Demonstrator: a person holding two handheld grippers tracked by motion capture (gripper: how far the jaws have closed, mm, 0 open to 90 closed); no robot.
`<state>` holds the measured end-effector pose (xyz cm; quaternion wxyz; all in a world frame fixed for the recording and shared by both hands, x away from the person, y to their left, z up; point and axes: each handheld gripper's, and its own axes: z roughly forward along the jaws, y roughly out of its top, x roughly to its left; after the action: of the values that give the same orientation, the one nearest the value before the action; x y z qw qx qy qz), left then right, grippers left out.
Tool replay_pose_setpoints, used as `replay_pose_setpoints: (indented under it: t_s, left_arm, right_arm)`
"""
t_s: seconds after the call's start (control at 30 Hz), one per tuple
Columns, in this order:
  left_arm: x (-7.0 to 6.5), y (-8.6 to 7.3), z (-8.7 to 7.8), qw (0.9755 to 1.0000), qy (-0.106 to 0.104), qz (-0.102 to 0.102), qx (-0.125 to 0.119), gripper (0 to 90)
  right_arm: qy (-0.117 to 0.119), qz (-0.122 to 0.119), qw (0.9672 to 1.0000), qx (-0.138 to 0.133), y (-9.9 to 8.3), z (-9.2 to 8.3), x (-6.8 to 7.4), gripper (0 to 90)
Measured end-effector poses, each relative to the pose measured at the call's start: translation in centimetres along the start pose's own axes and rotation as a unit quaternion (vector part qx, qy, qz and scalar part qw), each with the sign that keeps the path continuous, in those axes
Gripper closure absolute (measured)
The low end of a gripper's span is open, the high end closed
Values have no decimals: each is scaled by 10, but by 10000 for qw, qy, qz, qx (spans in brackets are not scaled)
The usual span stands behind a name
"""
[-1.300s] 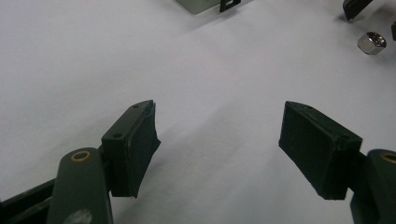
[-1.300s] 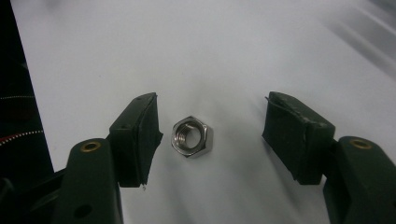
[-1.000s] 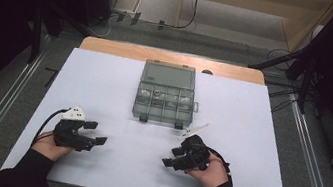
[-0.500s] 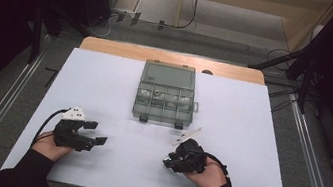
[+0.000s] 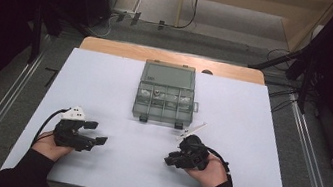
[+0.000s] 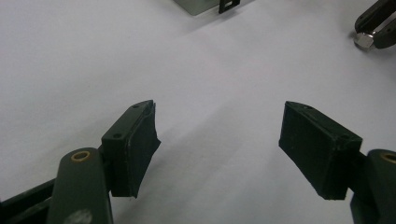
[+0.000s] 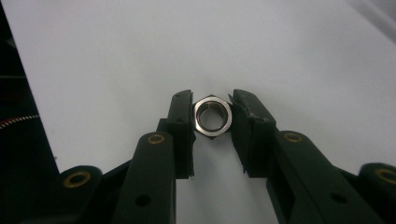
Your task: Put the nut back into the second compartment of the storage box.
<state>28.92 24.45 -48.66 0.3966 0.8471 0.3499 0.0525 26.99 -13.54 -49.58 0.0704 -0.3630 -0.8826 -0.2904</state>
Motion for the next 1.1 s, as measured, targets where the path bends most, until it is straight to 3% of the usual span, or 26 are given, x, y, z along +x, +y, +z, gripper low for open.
replay_pose_setpoints:
  t_s: [0.3,1.1]
  left_arm:
    - [0,1,0,10000,-16,-15,-17,272]
    - [-1,1,1,10000,-43,-25,-17,272]
  right_arm:
    - [275,253,9991,-222,5,-7,-10,713]
    - [362,376,9975,-467,36,-14,-23,712]
